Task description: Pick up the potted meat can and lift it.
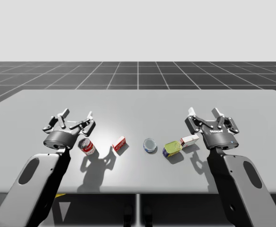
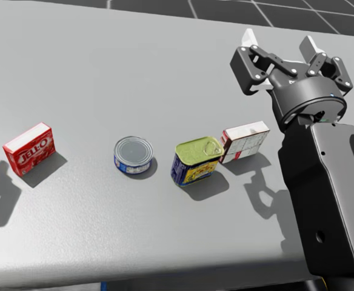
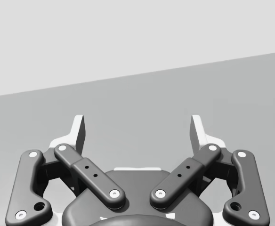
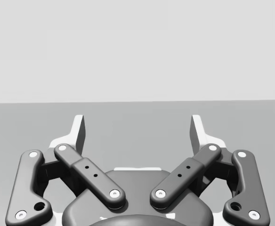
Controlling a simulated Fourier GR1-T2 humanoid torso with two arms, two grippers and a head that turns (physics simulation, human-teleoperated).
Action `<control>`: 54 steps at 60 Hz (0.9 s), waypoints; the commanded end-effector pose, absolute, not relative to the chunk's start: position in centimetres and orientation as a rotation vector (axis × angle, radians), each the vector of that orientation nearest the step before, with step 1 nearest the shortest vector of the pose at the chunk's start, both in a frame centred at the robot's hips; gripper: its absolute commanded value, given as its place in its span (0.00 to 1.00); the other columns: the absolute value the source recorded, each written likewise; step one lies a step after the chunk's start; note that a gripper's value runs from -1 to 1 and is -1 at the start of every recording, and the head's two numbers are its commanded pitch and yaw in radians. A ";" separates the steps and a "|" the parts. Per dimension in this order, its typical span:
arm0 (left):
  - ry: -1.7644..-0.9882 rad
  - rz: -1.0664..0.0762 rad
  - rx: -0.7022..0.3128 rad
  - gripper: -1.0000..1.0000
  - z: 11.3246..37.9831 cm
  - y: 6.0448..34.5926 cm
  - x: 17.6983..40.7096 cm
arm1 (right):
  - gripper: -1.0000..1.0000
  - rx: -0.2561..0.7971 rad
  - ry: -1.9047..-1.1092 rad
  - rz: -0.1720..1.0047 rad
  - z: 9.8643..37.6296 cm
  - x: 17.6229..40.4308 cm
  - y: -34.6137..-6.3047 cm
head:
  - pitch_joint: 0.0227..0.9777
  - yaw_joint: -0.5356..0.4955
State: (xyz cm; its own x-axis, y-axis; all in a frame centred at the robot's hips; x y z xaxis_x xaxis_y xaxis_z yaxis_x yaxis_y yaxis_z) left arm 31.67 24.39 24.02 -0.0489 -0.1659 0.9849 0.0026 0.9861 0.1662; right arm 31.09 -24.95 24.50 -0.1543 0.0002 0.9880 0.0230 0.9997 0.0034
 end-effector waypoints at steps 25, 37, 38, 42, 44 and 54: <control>-1.609 -0.145 0.120 0.00 23.7 23.9 31.9 | 0.00 0.024 -1.658 -0.022 25.6 25.8 -23.5 | 0.87 0.25; -1.606 -0.144 0.119 0.00 23.7 23.7 31.7 | 0.00 0.078 -1.631 0.057 24.4 20.8 -22.2 | 0.86 0.25; -1.606 -0.144 0.119 0.00 23.7 23.7 31.7 | 0.00 0.080 -1.633 0.052 24.2 20.6 -22.2 | 0.86 0.25; -1.606 -0.144 0.119 0.00 23.7 23.7 31.7 | 0.00 0.081 -1.614 0.071 23.5 19.2 -22.0 | 0.86 0.25; -1.606 -0.145 0.119 0.00 23.7 23.7 31.7 | 0.00 0.081 -1.610 0.079 23.1 18.8 -21.9 | 0.86 0.25; -1.605 -0.144 0.124 0.00 23.7 23.7 31.7 | 0.00 0.074 -1.572 0.142 20.0 16.7 -21.2 | 0.86 0.24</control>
